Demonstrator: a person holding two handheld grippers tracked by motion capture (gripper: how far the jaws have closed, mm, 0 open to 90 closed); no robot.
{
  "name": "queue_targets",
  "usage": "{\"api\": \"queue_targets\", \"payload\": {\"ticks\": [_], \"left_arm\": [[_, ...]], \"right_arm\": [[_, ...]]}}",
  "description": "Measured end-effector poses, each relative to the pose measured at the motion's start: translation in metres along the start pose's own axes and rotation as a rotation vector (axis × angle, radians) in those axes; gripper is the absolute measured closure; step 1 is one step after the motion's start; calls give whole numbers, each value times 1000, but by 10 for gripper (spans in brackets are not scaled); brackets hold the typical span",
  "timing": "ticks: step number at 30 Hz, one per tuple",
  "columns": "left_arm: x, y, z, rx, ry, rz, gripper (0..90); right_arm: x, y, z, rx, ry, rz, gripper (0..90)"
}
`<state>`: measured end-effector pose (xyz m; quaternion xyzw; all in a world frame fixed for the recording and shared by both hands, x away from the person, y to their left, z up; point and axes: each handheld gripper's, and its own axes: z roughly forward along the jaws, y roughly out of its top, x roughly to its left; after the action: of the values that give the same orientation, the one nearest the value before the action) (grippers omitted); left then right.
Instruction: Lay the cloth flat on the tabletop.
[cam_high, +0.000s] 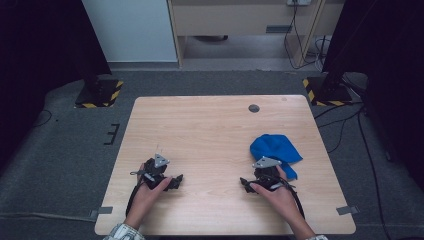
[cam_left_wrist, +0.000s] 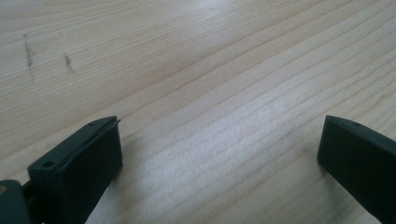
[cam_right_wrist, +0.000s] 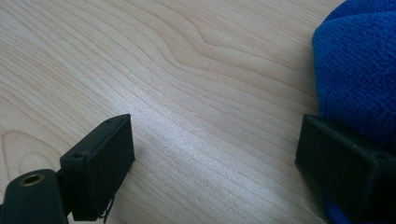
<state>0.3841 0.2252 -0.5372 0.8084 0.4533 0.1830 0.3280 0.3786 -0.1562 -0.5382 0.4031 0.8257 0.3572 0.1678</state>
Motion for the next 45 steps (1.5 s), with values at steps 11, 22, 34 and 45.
{"api": "queue_targets", "payload": {"ticks": [11, 22, 34, 45], "left_arm": [[1, 3, 3, -2, -11, 10, 0], [1, 4, 4, 0, -16, 15, 0], [0, 3, 3, -1, -10, 9, 0], [-1, 3, 3, -2, -3, 1, 0]], "right_arm": [[2, 0, -1, 11, 5, -7, 113], [16, 37, -48, -112, 115, -95, 131], [-37, 70, -94, -256, 1, -39, 120], [-86, 49, -57, -169, -102, 55, 157]]}}
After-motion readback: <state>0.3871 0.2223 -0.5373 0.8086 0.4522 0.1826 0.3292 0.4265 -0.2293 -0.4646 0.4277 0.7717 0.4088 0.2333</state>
